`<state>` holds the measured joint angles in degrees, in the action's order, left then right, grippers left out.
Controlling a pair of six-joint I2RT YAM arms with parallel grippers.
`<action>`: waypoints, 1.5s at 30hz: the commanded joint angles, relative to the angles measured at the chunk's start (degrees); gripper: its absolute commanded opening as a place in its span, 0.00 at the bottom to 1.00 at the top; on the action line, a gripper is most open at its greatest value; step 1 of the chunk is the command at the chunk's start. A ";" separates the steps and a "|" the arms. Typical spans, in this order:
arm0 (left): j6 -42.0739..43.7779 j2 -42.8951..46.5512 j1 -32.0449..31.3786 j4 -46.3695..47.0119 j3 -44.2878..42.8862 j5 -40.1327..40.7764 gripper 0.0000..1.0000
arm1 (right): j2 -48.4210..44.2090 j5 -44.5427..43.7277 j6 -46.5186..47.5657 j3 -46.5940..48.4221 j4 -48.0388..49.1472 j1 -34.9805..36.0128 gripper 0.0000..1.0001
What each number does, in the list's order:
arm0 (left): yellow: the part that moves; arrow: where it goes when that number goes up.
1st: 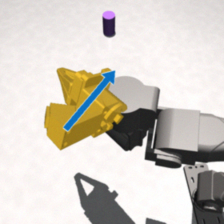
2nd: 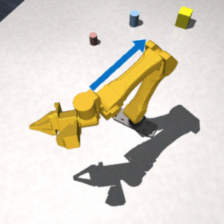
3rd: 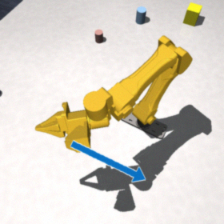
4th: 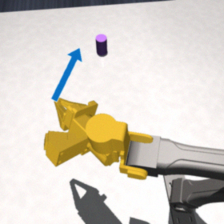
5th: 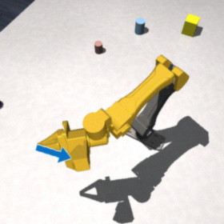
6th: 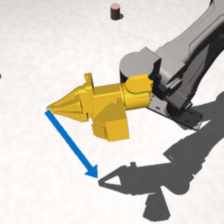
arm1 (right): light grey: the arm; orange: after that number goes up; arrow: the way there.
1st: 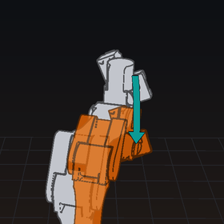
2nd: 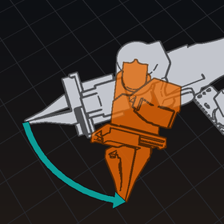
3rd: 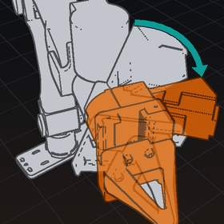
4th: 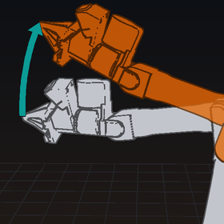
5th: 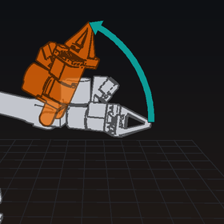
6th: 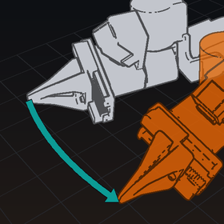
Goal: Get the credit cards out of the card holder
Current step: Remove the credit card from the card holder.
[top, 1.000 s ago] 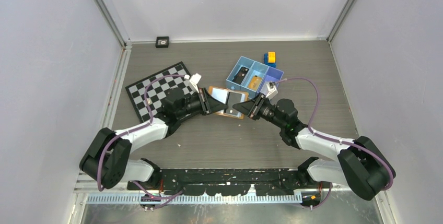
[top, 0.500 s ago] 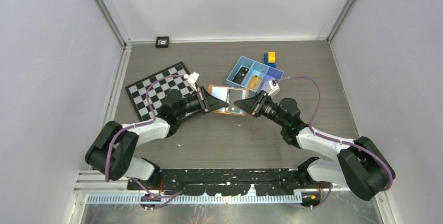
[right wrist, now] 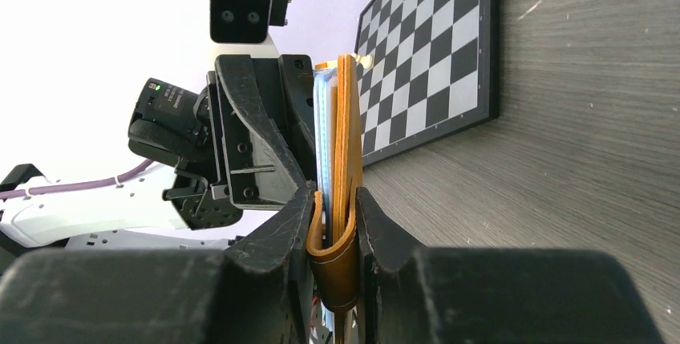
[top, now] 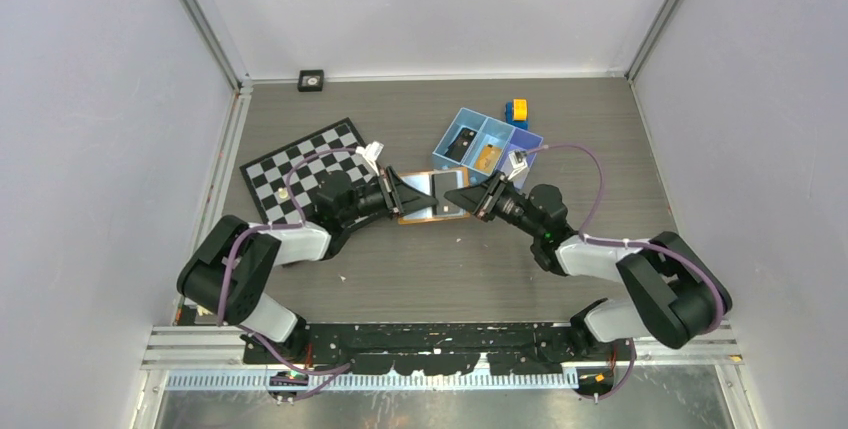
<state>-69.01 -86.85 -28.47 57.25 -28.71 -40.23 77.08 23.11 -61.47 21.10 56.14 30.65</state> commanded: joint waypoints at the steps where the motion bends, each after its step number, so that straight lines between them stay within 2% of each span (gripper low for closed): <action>1: 5.76 4.16 -2.38 -6.71 -3.59 0.30 0.21 | 3.60 9.47 -4.26 2.99 10.29 2.39 0.00; 4: 6.01 5.13 -2.35 -6.24 -3.24 1.58 0.15 | 3.34 9.14 -3.67 3.08 9.24 2.63 0.00; 8: -1.25 2.16 -2.27 7.80 -2.13 -0.08 0.08 | 2.65 8.47 -2.69 3.09 7.52 2.87 0.01; 11: -4.01 0.53 -2.29 14.39 -2.83 -1.64 0.11 | 2.34 8.46 -1.96 3.51 6.65 3.50 0.00; 14: -3.80 0.60 -2.26 14.04 -3.18 -1.81 0.14 | 1.54 7.83 -0.61 4.11 4.41 4.85 0.00; 17: -2.61 1.18 -2.29 11.52 -3.46 -1.74 0.10 | 0.71 7.58 0.09 4.29 3.08 5.23 0.00; 19: 0.18 2.44 -2.23 7.82 -3.57 -0.95 0.01 | -0.16 7.46 0.42 4.11 2.74 5.36 0.02; 22: 8.30 6.95 -2.05 -5.77 -3.53 4.13 0.00 | -3.00 5.84 1.19 2.84 1.89 5.31 0.15; 25: 16.68 12.49 -2.02 -22.22 -4.24 11.28 0.00 | -7.13 3.45 3.44 2.62 -4.29 5.31 0.20; 27: 18.74 14.91 -2.02 -25.37 -4.08 13.78 0.00 | -8.92 2.47 4.06 2.27 -6.03 5.37 0.23; 30: 19.71 15.86 -2.03 -27.35 -4.27 14.80 0.00 | -9.73 1.92 3.71 2.15 -6.36 5.33 0.26; 40: 19.25 17.71 0.53 -28.16 -2.59 15.62 0.00 | -12.53 -0.13 2.99 0.79 -7.63 5.28 0.24; 45: 19.98 18.85 1.63 -29.83 -2.06 16.54 0.00 | -13.66 -1.16 3.46 0.69 -9.28 5.17 0.11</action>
<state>-51.53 -69.91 -27.90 29.19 -31.14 -26.96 66.24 20.95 -57.80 21.21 43.11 35.42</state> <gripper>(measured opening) 0.007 0.247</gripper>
